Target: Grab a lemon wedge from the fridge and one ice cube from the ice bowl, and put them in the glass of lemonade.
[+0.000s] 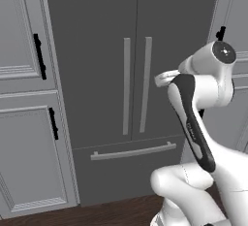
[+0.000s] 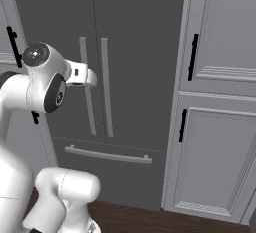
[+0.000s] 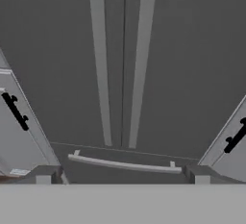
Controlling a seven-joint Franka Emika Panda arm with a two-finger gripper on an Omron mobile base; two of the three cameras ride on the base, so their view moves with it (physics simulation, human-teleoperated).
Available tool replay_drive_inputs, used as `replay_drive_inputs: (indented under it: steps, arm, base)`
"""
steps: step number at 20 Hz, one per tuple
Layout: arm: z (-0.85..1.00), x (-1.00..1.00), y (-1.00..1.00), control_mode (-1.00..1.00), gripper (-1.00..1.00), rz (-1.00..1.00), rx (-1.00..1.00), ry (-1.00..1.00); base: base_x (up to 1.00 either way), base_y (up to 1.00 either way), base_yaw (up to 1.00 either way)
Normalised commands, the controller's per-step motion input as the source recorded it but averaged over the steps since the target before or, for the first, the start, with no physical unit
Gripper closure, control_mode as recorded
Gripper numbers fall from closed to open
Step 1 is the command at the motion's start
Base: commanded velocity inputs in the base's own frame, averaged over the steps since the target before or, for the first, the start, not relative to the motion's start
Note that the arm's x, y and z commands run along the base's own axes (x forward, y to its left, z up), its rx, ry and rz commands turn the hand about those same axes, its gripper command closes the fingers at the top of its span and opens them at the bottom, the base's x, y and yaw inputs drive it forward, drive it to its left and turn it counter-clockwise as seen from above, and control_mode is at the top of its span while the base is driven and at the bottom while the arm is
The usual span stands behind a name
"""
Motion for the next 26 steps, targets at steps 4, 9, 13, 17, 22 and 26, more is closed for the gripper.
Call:
replay_drive_inputs:
  steps: [4,9,13,17,22,26]
  arm:
    - [0.13,0.71,-0.18,-1.00,-1.00,0.01,0.00,-0.05]
    - [-0.10,0.83,-0.09,-1.00,-1.00,0.01,-0.01,0.02]
    - [-0.26,0.87,0.00,-1.00,-1.00,0.00,0.00,0.00]
    - [-0.32,0.95,0.01,-1.00,-1.00,0.00,0.00,0.00]
    - [-0.16,0.98,0.07,-1.00,-1.00,0.00,0.00,0.00]
    - [-0.02,0.83,0.00,-1.00,-1.00,0.00,0.00,0.00]
  base:
    - [0.00,0.00,0.00]
    - [0.00,0.00,0.00]
    - [0.00,0.00,0.00]
    - [0.00,0.00,0.00]
    - [0.00,0.00,0.00]
    - [0.00,0.00,0.00]
